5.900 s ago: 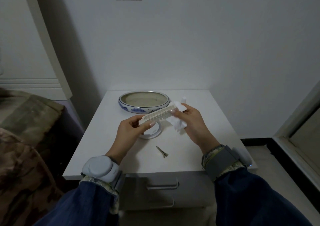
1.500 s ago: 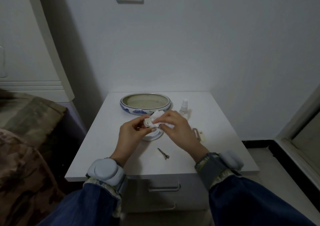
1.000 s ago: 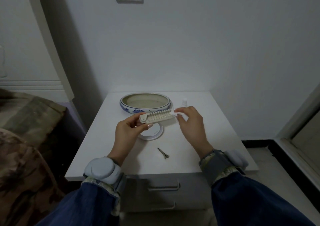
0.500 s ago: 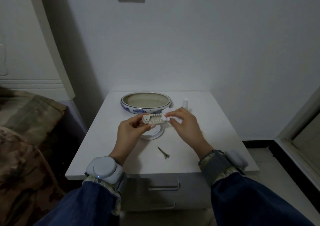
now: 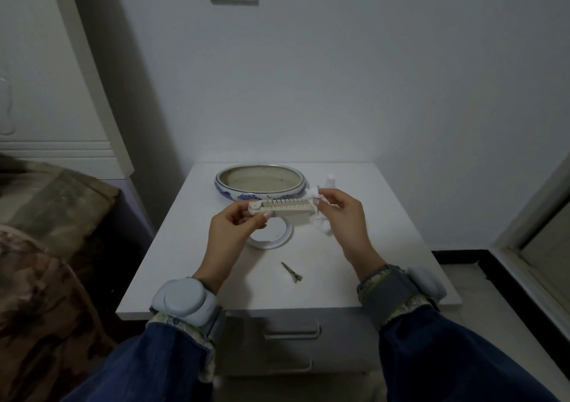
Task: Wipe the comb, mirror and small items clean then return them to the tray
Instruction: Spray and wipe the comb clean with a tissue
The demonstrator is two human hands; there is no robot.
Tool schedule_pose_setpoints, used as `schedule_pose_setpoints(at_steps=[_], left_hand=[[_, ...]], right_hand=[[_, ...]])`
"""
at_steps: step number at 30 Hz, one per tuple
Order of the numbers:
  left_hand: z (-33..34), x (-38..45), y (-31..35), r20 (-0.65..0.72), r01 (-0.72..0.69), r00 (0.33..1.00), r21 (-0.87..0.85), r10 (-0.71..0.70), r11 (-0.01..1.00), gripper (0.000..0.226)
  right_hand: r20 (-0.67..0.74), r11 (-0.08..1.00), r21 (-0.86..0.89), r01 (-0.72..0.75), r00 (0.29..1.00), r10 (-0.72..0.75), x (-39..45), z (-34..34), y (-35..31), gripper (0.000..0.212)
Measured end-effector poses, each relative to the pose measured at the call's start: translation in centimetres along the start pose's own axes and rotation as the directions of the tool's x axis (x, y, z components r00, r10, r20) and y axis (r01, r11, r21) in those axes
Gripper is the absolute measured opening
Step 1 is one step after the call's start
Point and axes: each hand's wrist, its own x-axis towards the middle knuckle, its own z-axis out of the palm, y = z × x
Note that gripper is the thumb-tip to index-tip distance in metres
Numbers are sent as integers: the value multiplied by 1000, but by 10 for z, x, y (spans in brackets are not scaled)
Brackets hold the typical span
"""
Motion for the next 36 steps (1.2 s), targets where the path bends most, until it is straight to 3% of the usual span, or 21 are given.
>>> schedule_pose_setpoints(at_steps=[4, 9, 17, 22, 27, 30, 34, 36], left_hand=[[-1, 1, -2, -12, 49, 999, -3, -49, 999, 17], [-1, 1, -2, -5, 62, 998, -48, -63, 997, 28], [1, -1, -1, 32, 105, 994, -48, -104, 993, 9], [2, 0, -5, 26, 116, 993, -19, -116, 993, 22], [1, 1, -5, -6, 63, 998, 38, -63, 997, 23], [-1, 1, -7, -5, 18, 1000, 167, -17, 986, 23], [1, -1, -8, 36, -42, 999, 259, 33, 965, 24], [1, -2, -7, 37, -52, 998, 278, 43, 959, 26]], right_hand=[[48, 979, 182, -97, 995, 90, -3, -1, -6, 13], [65, 974, 183, -135, 990, 125, -5, 0, -8, 12], [33, 973, 169, -158, 987, 155, -7, -2, -8, 12], [8, 973, 169, -156, 988, 157, -6, -2, -7, 13], [11, 984, 176, -7, 1000, 5, -7, 0, -11, 15], [123, 982, 150, 111, 984, -130, -11, 4, -15, 22], [328, 952, -20, 304, 902, -281, -17, 18, -10, 31], [366, 924, -112, 365, 880, -303, -18, 21, -5, 33]])
